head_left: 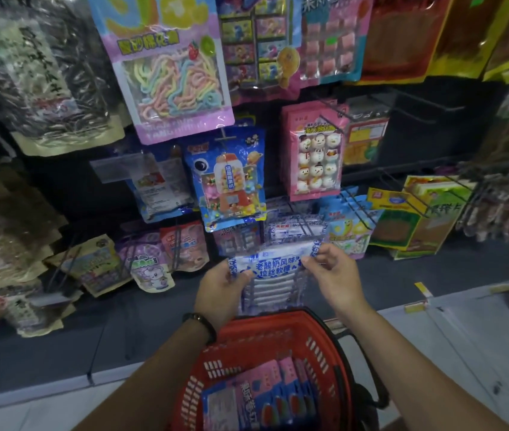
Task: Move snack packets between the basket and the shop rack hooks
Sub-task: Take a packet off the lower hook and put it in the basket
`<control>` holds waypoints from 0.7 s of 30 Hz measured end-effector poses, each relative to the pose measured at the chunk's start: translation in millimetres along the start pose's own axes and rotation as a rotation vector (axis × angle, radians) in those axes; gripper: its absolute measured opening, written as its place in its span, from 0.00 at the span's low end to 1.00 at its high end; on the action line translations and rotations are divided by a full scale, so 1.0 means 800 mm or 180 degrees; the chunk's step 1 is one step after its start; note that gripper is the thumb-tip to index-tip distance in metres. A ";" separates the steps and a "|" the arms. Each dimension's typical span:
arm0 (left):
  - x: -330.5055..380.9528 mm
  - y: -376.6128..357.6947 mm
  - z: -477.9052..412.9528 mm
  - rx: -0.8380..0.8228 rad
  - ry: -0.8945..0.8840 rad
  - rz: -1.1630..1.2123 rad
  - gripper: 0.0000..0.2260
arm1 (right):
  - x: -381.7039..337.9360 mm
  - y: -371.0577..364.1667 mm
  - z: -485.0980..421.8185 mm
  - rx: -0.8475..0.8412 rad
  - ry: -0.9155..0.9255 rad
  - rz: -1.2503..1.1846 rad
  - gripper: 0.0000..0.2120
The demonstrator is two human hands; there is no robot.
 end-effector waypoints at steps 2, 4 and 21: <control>-0.003 -0.025 -0.019 -0.0022 -0.0089 0.0062 0.11 | 0.010 0.007 -0.014 0.0093 -0.0059 -0.0062 0.16; -0.004 -0.053 -0.031 -0.0120 -0.0136 0.0270 0.03 | 0.023 0.012 -0.028 0.0108 -0.0084 -0.0228 0.17; -0.092 -0.243 -0.110 -0.0148 0.1326 0.1212 0.10 | 0.163 0.032 -0.125 -0.0013 -0.1114 -0.0253 0.39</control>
Point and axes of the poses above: each hand's wrist, its own z-axis away from the middle knuckle, its own y-axis out of the back of the hand, x = y × z, the point moved 7 cm from there along -z, towards the middle knuckle, and after that the axes turned 8 degrees about x, right-handed, at the moved point
